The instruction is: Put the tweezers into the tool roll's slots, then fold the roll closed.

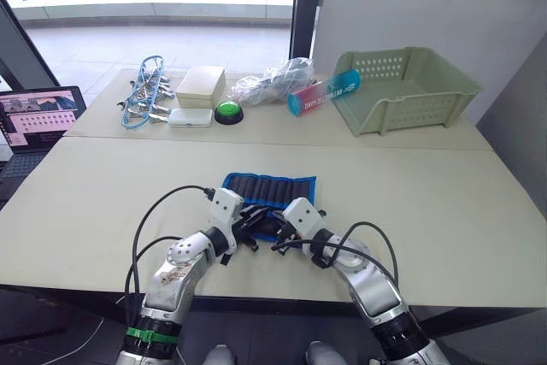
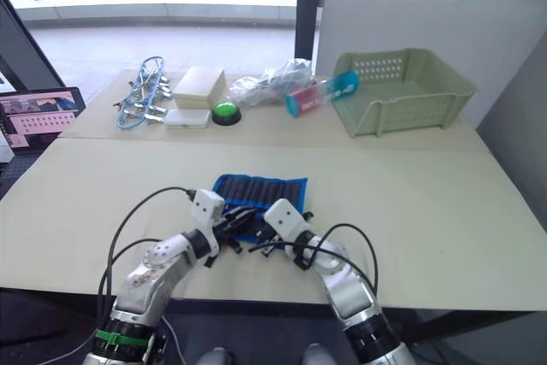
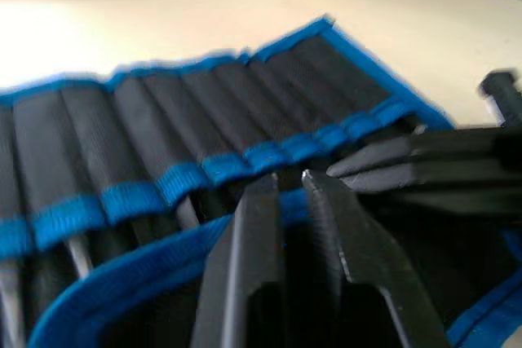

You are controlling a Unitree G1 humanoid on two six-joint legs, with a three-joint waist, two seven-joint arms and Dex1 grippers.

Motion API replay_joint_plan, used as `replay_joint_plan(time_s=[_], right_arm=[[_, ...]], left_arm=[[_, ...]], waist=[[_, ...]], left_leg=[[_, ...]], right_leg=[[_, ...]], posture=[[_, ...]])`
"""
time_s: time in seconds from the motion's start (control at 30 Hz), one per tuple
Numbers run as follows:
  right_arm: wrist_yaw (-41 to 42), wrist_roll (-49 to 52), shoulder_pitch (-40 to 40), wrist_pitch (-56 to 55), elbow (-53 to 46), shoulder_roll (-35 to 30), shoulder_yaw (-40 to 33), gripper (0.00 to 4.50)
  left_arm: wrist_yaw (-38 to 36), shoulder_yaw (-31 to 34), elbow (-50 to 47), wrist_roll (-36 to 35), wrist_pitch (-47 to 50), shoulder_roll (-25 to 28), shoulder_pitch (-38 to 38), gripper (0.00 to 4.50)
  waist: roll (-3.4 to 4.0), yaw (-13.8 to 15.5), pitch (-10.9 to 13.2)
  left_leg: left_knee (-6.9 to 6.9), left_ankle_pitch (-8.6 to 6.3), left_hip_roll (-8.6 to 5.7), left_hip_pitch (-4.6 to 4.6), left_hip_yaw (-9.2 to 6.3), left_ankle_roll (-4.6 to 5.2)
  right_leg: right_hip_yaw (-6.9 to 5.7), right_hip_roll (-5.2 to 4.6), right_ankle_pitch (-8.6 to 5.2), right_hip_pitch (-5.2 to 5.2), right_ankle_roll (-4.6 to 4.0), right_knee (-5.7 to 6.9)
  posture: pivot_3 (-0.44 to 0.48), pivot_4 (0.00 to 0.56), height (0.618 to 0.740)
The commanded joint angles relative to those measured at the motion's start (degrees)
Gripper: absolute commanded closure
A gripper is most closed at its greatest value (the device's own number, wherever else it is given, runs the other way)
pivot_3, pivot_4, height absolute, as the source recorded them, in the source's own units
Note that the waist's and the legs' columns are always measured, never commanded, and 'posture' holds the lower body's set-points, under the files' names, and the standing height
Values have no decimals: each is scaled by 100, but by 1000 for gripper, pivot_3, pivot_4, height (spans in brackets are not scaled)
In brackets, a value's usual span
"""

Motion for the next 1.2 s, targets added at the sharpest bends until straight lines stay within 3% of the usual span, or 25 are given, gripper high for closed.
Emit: replay_joint_plan(time_s=[0.03,0.23,0.43,0.67,0.8,1.2], right_arm=[[3,152,116,-72,-457,29,-81,4500],[-11,44,69,-32,-958,201,252,4500],[-384,-523,135,796,-502,341,683,4500],[-686,-540,339,1180,-303,222,267,4500],[-620,-396,461,1245,-639,61,47,4500],[-560,-153,1031,1494,-1559,-245,-309,4500]], left_arm=[[361,-116,197,374,205,68,329,3843],[310,-171,-93,356,247,172,622,3843],[392,75,-306,181,269,138,668,3843],[483,463,-469,98,341,380,860,3843],[477,478,-518,85,343,412,931,3843],[434,406,-516,115,312,441,941,3843]], waist=[[5,-7,-5],[17,-37,-11],[18,-29,-13],[16,-40,-22],[17,17,-23],[17,17,-24]], left_leg=[[0,0,-1,2,0,0],[-10,0,0,19,1,0],[-10,0,0,20,1,-1],[-21,0,2,50,6,-1],[-20,-1,2,65,5,-2],[-23,-4,3,65,4,-7]], right_leg=[[1,0,0,4,0,-5],[7,3,0,9,0,-6],[7,2,0,10,0,-9],[12,4,-2,25,-1,-13],[0,-1,-2,76,1,-56],[0,-2,-5,78,4,-63]], posture=[[0,150,740],[0,150,740],[0,150,740],[0,150,740],[0,150,740],[0,150,740]])
